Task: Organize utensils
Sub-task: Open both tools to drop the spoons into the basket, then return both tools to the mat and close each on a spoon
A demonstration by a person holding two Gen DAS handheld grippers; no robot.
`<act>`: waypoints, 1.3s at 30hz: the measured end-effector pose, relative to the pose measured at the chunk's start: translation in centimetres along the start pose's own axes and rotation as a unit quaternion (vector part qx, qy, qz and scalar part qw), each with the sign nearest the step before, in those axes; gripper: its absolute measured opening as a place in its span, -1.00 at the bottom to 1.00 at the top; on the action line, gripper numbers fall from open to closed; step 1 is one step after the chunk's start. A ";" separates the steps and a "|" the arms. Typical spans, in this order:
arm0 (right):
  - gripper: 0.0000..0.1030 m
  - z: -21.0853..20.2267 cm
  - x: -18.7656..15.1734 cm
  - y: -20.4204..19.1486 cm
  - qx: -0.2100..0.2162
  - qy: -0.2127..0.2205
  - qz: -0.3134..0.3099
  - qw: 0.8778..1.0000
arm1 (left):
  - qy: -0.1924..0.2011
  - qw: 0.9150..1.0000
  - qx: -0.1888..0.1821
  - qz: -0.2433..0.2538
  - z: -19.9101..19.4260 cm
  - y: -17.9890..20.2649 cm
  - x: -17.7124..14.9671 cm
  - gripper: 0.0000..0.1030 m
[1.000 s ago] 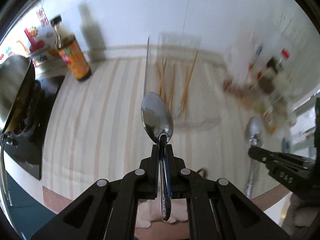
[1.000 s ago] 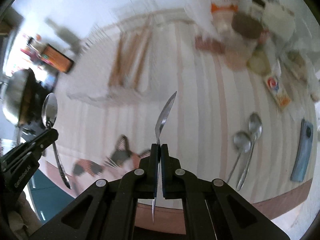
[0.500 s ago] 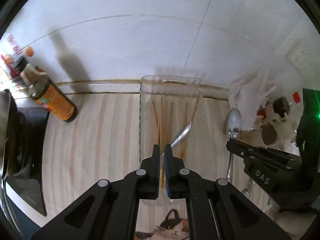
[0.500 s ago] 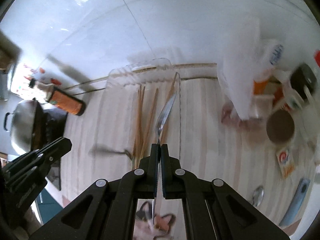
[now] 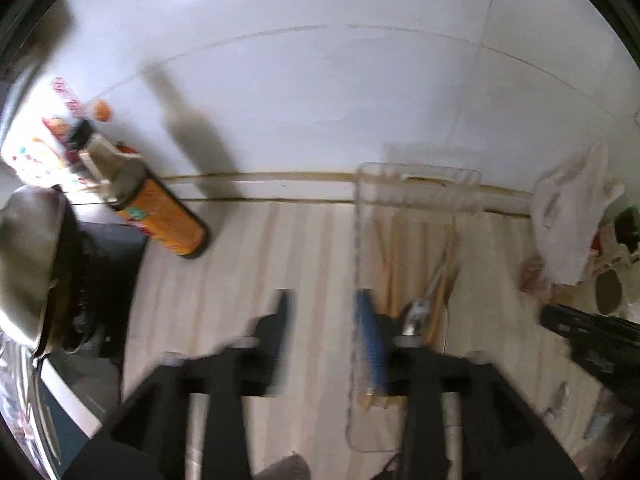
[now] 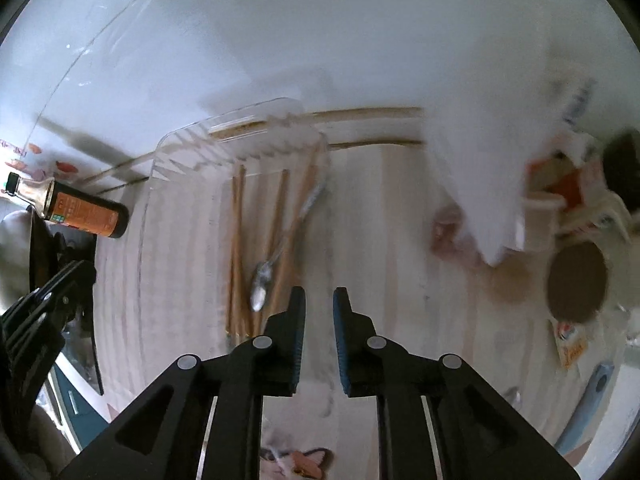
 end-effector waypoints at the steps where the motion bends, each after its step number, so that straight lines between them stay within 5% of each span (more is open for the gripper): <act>1: -0.59 -0.3 -0.5 0.8 -0.002 0.004 0.006 1.000 | 0.012 1.000 0.007 -0.002 -0.5 -0.1 -0.1 0.26; 3: -0.28 -1.4 -2.0 3.1 -0.004 0.017 0.028 0.999 | 0.044 0.999 0.024 -0.003 -1.7 -0.2 -0.6 0.49; 7: -0.07 -2.7 -6.0 8.0 -0.018 0.032 0.075 0.997 | 0.089 0.995 0.042 -0.003 -3.4 0.2 -1.7 1.00; 12: -0.01 -2.9 -12.6 14.6 -0.051 0.036 0.130 0.990 | 0.072 0.997 0.026 0.011 -2.7 2.7 -4.2 1.00; 19: -0.01 2.6 -20.4 19.0 -0.058 -0.033 0.155 0.986 | 0.014 0.999 0.027 0.037 -0.8 7.0 -9.8 1.00; 25: -0.13 7.4 -23.3 19.1 -0.066 -0.062 0.136 0.987 | -0.037 0.995 0.037 0.083 1.5 10.6 -13.9 1.00; 29: -0.82 8.4 -24.0 17.7 -0.097 -0.058 0.083 0.990 | -0.067 0.991 0.039 0.109 3.0 12.9 -15.8 1.00; 39: -0.83 5.9 -30.1 22.8 -0.098 -0.082 0.134 0.983 | -0.160 0.968 -0.070 0.180 5.7 24.5 -20.5 0.91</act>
Point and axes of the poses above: each gripper's, at about its wrist camera, not at the fingertips, and z roughly the way its jaws point, y to its right, x to its top, the point moved 5 cm from there along z, roughly the way its jaws point, and after that the axes turned 11 degrees about -x, right-handed, at the moved point
